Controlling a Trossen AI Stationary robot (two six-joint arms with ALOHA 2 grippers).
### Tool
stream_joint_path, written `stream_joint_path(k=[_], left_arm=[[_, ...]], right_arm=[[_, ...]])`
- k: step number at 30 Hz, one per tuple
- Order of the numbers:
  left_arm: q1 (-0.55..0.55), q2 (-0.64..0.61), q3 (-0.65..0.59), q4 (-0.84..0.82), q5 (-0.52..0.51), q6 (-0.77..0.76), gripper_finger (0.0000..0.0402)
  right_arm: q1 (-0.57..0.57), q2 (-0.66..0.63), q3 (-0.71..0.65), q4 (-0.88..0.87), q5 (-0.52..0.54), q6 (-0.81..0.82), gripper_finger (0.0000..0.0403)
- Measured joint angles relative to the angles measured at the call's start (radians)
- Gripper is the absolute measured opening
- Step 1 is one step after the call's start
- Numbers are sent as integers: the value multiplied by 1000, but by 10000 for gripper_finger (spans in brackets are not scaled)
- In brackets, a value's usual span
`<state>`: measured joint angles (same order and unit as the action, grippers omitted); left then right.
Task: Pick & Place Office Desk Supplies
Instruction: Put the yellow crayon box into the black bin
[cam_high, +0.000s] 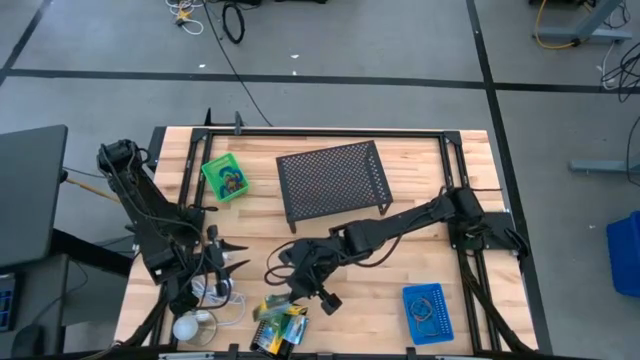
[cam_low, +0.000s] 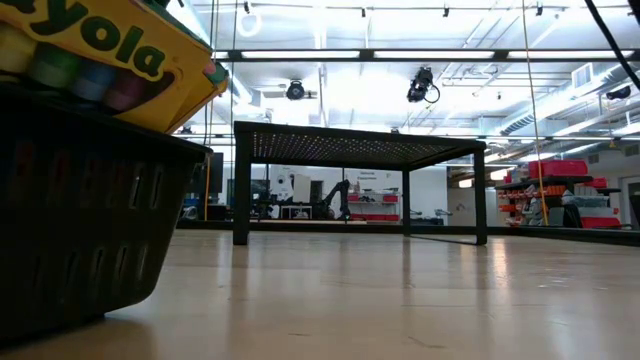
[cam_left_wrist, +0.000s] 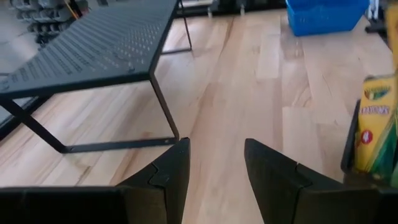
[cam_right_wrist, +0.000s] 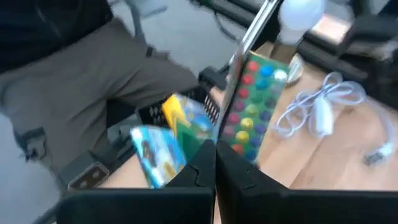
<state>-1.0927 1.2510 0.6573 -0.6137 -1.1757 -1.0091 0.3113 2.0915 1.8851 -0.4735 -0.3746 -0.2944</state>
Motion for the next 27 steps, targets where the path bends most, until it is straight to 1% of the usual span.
stream_joint_path(k=[2,4,7,10,13,15,18,20,27], left_arm=[[1,0,0,25,-24,5,162],[6,0,0,86,-19,47,162],[32,0,-1,231,71,187,162],[45,0,-1,374,127,326,162],[60,0,-1,451,185,401,162],[72,0,-1,473,237,419,162],[80,0,-1,483,280,424,162],[79,0,-1,483,288,426,162],[80,-4,-1,483,312,460,162]], right_arm=[[2,14,-1,-5,-1,-16,0],[2,27,-1,-2,2,-23,0],[6,49,-1,22,2,-50,0],[13,57,-1,28,11,-82,0],[14,67,0,59,17,-101,0],[14,67,-1,56,23,-121,0],[12,67,-1,64,61,-146,0],[10,67,-1,72,78,-161,0],[-7,67,-1,119,84,-188,0]])
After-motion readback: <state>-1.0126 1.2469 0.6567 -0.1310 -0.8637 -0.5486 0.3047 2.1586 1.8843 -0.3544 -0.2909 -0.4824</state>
